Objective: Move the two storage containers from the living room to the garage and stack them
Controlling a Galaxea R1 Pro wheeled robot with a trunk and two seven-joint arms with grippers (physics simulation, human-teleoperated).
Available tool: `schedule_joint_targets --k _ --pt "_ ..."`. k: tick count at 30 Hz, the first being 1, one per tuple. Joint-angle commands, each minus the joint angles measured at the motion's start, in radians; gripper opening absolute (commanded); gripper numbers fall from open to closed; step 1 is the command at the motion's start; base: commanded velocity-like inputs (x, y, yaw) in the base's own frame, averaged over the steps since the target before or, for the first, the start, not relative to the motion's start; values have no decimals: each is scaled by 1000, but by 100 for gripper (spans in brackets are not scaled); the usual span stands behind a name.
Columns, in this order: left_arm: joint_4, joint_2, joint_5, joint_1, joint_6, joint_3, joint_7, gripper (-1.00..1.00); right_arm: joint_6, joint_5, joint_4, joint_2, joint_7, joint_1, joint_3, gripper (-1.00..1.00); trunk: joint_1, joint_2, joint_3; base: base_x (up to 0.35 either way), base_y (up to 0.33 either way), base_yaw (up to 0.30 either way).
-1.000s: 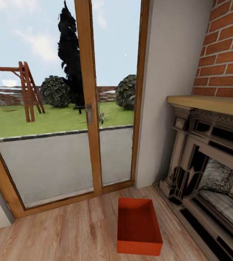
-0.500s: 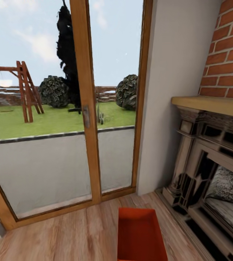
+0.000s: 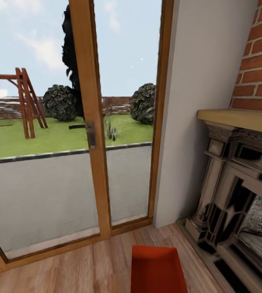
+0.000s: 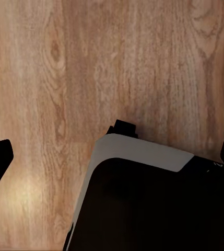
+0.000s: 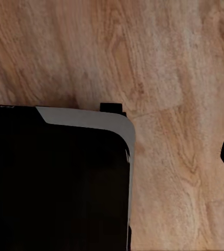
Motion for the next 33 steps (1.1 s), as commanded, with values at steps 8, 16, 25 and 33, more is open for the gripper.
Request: schedule_joint_targets --k 8,16,25,33 --pt "1 -2 2 -1 -7 3 2 100 -7 -10 3 -1 5 -1 8 100 1 -1 -1 225 -147 0" --pt "1 -4 2 -1 -8 4 2 100 -6 -11 3 0 5 -1 8 100 1 -1 -1 26 -16 0" --pt "1 -3 2 -1 -8 4 2 100 -7 -19 3 -1 5 -1 4 100 1 -1 -1 1 -98 -9" --pt "1 -2 2 -1 -8 4 2 100 -7 -20 3 -2 5 -1 2 100 1 -1 -1 0 -14 -202"
